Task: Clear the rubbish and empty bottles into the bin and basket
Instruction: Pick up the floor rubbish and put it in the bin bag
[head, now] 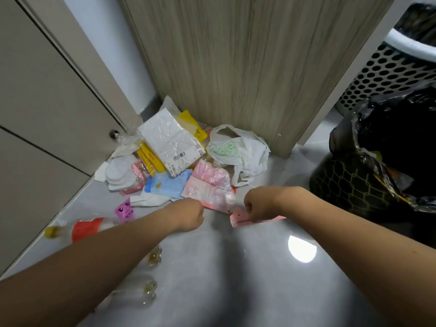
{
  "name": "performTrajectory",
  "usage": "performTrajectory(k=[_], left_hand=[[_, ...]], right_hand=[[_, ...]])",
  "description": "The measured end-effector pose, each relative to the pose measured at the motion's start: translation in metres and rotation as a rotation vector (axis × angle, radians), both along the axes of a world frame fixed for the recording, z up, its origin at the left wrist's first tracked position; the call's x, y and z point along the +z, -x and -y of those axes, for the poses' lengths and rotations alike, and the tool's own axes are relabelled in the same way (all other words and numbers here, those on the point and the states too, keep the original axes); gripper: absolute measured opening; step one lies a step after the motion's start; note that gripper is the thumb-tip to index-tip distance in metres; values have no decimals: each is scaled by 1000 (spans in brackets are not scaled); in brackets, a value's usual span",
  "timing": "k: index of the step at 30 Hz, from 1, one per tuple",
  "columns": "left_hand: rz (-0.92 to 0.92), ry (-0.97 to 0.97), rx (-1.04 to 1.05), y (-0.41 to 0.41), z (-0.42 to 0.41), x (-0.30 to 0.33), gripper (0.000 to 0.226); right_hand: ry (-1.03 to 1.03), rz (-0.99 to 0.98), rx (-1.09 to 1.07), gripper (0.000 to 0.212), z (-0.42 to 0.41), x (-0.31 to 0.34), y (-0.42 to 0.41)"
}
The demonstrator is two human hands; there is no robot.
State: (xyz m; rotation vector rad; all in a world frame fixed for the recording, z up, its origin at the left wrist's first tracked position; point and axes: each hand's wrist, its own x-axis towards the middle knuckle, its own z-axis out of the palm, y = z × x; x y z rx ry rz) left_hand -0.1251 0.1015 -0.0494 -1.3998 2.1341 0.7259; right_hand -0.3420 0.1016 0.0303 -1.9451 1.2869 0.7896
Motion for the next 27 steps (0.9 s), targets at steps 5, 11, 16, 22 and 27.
performTrajectory(k=[5, 11, 16, 22, 27], left_hand=[[-253, -53, 286, 4, 14, 44, 16], [-634, -48, 477, 47, 43, 127, 8], [-878, 97, 502, 112, 58, 191, 18], [-1030, 115, 457, 203, 61, 234, 20], [-1080, 143, 432, 283, 53, 240, 19]], right_hand=[[20, 12, 3, 39, 4, 35, 2], [210, 67, -130, 19, 23, 114, 40], [333, 105, -210, 12, 29, 175, 101], [568, 133, -376, 10, 15, 217, 196], [690, 98, -589, 8, -2, 204, 266]])
